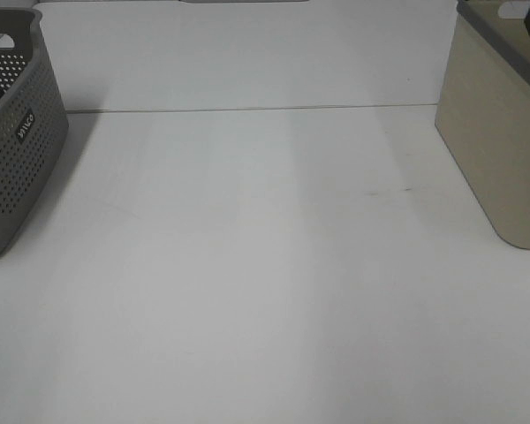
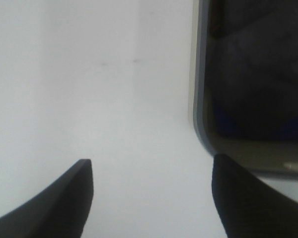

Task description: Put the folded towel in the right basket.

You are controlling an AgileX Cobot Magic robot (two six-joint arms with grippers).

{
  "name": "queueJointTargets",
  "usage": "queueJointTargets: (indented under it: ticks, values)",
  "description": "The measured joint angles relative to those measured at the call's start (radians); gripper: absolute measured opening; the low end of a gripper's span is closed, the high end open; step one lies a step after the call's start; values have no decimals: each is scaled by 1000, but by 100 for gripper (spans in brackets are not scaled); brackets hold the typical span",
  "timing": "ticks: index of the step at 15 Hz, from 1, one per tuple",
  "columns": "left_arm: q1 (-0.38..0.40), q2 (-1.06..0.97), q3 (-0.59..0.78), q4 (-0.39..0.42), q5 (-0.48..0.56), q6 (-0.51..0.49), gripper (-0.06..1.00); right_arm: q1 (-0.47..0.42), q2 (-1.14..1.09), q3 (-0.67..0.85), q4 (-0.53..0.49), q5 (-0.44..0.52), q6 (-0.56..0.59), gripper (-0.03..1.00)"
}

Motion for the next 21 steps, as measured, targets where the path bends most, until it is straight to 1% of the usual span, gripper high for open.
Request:
queueJointTargets:
  ticks: [3, 4, 5, 9, 10, 13, 14, 16, 18, 19, 21]
  values:
    - [0, 0, 0, 0, 0, 0, 99, 0, -194, 281, 0, -1, 0, 63]
    - [0, 0, 0, 0, 0, 0, 99, 0, -290, 424, 0, -1, 0, 63]
    - [0, 0, 0, 0, 0, 0, 99, 0, -361, 524, 0, -2, 0, 63]
    - [0, 0, 0, 0, 0, 0, 99, 0, -647, 821, 0, -4, 0, 63]
    - [0, 0, 0, 0, 0, 0, 99, 0, -731, 879, 0, -24, -2, 63]
    - [0, 0, 0, 0, 0, 0, 99, 0, -936, 974, 1, -85, -11, 63]
    - [0, 0, 0, 0, 0, 0, 99, 0, -1020, 984, 6, -120, -21, 63]
    - [0, 0, 0, 0, 0, 0, 99, 0, -1157, 996, 15, -161, -58, 63]
    - [0, 0, 0, 0, 0, 0, 99, 0, -1292, 1011, 15, -160, -67, 63]
    - [0, 0, 0, 0, 0, 0, 99, 0, -1402, 1012, 15, -160, -71, 63]
    - [0, 0, 0, 0, 0, 0, 99, 0, -1466, 1012, 15, -159, -71, 63]
